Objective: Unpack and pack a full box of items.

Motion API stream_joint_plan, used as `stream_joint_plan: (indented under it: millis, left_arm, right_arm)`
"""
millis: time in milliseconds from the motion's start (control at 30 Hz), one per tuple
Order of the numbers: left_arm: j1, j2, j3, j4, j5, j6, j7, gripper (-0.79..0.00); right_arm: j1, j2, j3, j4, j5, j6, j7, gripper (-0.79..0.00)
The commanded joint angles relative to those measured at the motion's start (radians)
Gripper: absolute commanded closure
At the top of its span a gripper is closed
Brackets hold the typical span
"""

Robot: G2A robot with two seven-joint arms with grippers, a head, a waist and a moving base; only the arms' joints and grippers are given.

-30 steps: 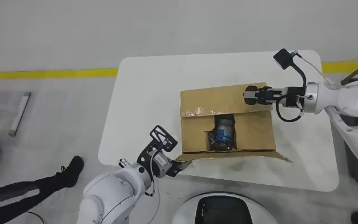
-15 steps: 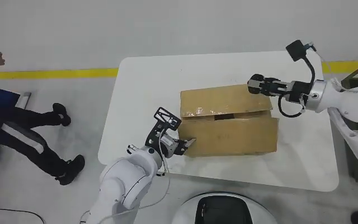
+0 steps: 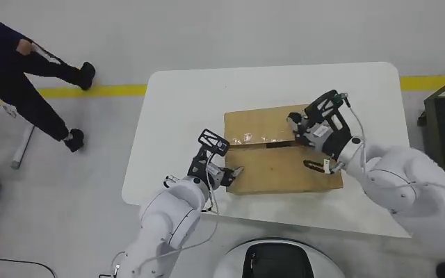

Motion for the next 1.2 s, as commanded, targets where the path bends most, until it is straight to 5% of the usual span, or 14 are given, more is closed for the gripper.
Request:
stream_joint_plan:
  millis: [0, 600, 800, 1167]
  left_arm:
    - [0.003, 0.000, -0.001, 0.000, 0.006, 0.001, -0.002, -0.785]
    - [0.033, -0.003, -0.005, -0.016, 0.036, 0.015, -0.013, -0.785]
    - [0.041, -0.004, -0.008, -0.021, 0.041, 0.015, -0.013, -0.785]
    - [0.047, -0.005, -0.014, -0.027, 0.048, 0.008, -0.016, -0.785]
  right_arm:
    - [0.003, -0.008, -0.038, 0.008, -0.061, 0.016, -0.006, 0.000]
    - [-0.010, -0.042, -0.083, 0.040, -0.087, 0.079, -0.101, 0.000]
    - [-0.035, -0.039, -0.062, 0.010, -0.262, 0.036, -0.153, 0.000]
    - [-0.063, -0.063, -0.109, 0.056, -0.334, 0.046, -0.107, 0.000]
